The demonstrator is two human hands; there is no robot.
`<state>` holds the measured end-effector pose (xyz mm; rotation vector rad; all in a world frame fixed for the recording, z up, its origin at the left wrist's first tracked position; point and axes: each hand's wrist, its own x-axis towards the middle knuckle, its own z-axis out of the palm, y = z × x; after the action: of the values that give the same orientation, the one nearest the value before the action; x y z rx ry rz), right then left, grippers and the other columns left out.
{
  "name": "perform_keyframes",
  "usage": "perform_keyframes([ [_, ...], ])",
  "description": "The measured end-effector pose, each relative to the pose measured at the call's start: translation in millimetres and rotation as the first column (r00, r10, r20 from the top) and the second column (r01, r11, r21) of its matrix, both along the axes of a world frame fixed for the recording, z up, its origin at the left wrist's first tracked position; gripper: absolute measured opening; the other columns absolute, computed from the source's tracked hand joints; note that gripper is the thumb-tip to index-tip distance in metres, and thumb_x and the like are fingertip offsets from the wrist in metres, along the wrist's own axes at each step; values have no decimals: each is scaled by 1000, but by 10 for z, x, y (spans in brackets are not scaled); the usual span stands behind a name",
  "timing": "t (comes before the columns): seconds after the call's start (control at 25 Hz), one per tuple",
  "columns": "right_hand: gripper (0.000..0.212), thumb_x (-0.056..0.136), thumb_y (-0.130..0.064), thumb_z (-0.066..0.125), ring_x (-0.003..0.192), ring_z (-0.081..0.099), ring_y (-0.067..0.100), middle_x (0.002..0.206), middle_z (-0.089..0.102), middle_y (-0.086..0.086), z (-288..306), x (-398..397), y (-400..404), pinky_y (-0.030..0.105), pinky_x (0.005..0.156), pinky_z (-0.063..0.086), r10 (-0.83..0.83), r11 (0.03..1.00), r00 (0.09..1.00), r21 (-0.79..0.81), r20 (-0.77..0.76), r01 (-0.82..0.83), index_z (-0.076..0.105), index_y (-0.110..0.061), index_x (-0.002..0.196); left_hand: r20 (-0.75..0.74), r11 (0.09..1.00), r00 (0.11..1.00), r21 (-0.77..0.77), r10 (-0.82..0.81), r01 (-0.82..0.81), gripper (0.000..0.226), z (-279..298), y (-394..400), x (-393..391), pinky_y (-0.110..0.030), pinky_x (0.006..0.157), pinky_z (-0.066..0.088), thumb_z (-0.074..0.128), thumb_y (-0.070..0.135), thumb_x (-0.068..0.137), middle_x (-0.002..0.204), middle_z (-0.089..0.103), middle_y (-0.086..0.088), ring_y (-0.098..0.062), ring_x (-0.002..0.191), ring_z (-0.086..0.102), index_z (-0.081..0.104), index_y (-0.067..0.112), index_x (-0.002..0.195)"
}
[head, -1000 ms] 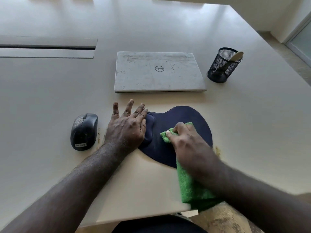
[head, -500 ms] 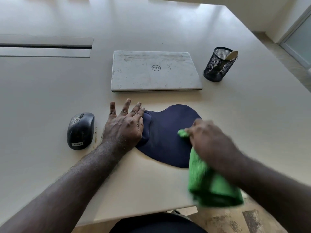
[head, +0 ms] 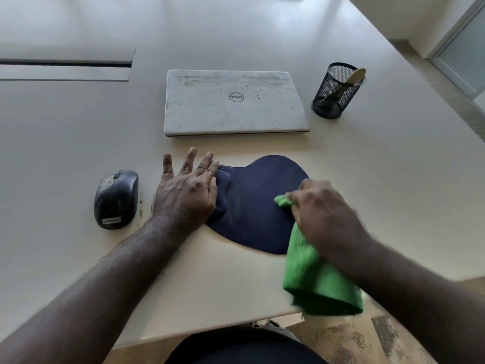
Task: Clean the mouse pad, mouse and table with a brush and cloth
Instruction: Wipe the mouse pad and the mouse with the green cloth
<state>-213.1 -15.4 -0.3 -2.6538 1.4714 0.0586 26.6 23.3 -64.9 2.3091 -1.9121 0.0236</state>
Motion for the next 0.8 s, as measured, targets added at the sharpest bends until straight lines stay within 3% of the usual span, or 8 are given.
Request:
perform_keyframes([
  [0.04, 28, 98, -15, 48, 97, 47, 18, 99, 49, -5, 12, 92, 8, 33, 79, 47, -12, 1000, 1000, -19, 16, 13, 70, -29, 108, -3, 1000, 1000, -1, 2, -2, 61, 1, 0, -6, -55, 117, -4, 16, 36, 93, 157, 27, 10, -18, 149, 11, 33, 23, 149],
  [0.2, 26, 99, -23, 46, 82, 39, 16, 88, 43, -5, -37, 448, 557, 32, 66, 37, 301, 945, 947, 98, 111, -312, 72, -26, 100, 0, 1000, 1000, -4, 5, -5, 59, 7, 6, -8, -55, 117, -2, 19, 35, 93, 157, 29, 9, -19, 148, 14, 34, 23, 149],
  [0.32, 21, 99, -21, 50, 93, 50, 17, 99, 55, -2, 1, 692, 79, 31, 81, 48, 187, 981, 972, 22, 143, -192, 71, -22, 106, -14, 1000, 1000, 13, -2, 2, 59, 0, 0, 9, -54, 117, -5, 17, 37, 94, 158, 24, 11, -18, 149, 10, 30, 24, 150],
  [0.4, 16, 97, -17, 55, 92, 52, 19, 98, 58, 1, 34, 787, -15, 32, 82, 49, 128, 992, 977, -8, 169, -128, 70, -17, 101, -24, 1000, 1000, 13, -2, 3, 60, -4, 3, 4, -54, 117, -7, 15, 39, 94, 158, 22, 11, -17, 149, 8, 28, 25, 151],
  [0.56, 14, 93, -16, 56, 85, 50, 21, 88, 49, -2, 28, 631, 437, 38, 73, 49, 322, 935, 937, 110, 139, -338, 70, -19, 94, -29, 1000, 1000, 2, 8, -8, 60, 4, 8, -2, -53, 117, -6, 17, 37, 93, 158, 24, 11, -18, 149, 10, 30, 24, 150],
  [0.72, 21, 99, -17, 49, 91, 53, 19, 95, 50, 0, 86, 752, -104, 32, 77, 50, 153, 988, 981, -10, 118, -153, 70, -15, 101, -34, 1000, 999, 11, -3, 3, 60, 6, 7, 12, -54, 117, -7, 15, 38, 94, 158, 23, 11, -17, 149, 8, 28, 25, 151],
  [0.8, 21, 98, -14, 49, 88, 53, 22, 93, 50, 2, 44, 761, -25, 37, 78, 51, 204, 979, 971, -12, 126, -204, 70, -11, 96, -33, 1000, 999, 11, -4, 5, 60, 2, 15, 2, -54, 117, -7, 15, 38, 94, 158, 22, 11, -17, 149, 7, 28, 25, 151],
])
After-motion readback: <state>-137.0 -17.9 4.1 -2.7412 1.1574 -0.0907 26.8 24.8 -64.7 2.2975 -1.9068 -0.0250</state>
